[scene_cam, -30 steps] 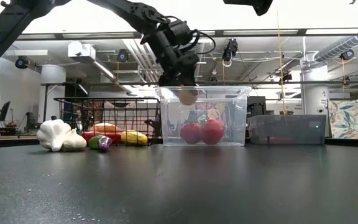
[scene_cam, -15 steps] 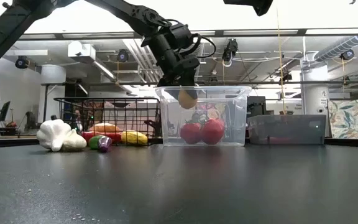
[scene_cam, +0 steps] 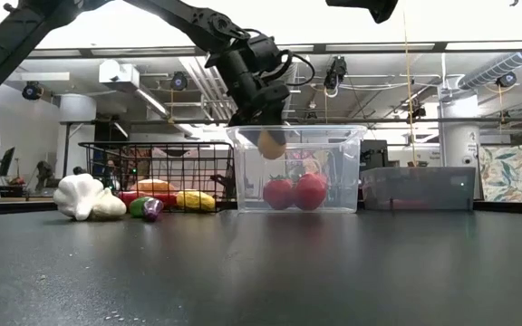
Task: Sort produce into baskets
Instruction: Put the lemon into the transparent bin
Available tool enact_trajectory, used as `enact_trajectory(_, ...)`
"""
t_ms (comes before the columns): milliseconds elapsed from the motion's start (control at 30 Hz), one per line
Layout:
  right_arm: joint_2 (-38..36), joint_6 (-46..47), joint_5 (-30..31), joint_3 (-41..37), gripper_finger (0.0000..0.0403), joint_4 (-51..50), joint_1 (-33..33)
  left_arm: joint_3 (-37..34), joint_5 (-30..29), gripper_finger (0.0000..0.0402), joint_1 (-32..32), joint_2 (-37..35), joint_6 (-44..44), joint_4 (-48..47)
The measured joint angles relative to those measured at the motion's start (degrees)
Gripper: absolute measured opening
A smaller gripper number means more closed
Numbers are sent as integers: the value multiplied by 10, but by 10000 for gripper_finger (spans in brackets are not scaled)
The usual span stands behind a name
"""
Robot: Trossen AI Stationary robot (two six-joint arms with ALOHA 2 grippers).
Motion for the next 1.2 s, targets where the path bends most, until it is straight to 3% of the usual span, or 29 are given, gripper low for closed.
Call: enact_trajectory(1200,0,-4,0,0,228,0,0,0,-1,330,0,0,-10,14)
